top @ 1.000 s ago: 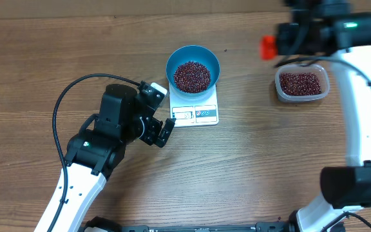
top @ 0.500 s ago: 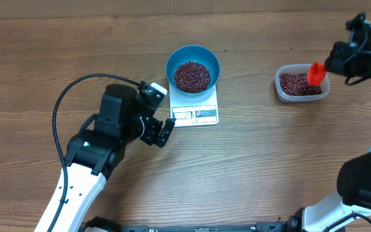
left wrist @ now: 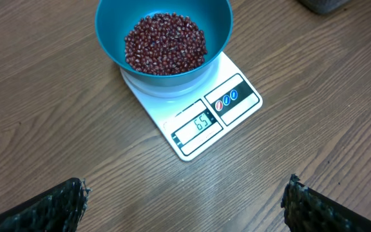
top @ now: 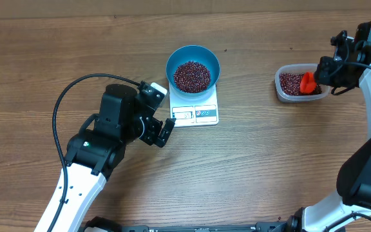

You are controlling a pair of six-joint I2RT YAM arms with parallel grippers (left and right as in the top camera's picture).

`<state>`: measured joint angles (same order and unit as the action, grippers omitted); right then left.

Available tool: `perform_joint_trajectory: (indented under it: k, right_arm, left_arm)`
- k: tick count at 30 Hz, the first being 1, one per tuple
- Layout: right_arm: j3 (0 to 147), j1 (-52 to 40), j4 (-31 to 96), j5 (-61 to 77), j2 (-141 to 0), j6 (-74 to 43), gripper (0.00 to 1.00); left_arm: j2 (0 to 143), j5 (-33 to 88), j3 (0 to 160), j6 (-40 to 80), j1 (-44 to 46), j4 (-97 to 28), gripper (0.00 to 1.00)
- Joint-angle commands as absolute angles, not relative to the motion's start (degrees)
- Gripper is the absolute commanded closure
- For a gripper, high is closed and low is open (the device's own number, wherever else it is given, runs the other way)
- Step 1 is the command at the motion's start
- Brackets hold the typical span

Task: Scoop item into bowl and weigh 150g on scale
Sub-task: 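Return the scoop with the right gripper to the bean tub, then scoop a third load of beans with the right gripper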

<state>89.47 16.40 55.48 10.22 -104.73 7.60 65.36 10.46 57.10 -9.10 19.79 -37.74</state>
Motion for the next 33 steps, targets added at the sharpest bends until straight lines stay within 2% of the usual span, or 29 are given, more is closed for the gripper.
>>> perform_joint_trajectory:
  k: [1,22,33]
  right_arm:
    - [88.03,16.08,54.26,10.87,-105.54,8.03,0.96]
    - [86.17,15.75,55.29,27.57,-111.96,8.82,0.96]
    - [86.32,23.66,54.94,39.94,-111.98,5.80,0.96]
  left_arm:
    - [65.25,10.09,58.39,-8.56,19.90,-37.69,0.01]
    - [65.23,10.09,58.39,-8.56,19.90,-37.69,0.01]
    - [65.25,10.09,58.39,-8.56,19.90,-37.69,0.00]
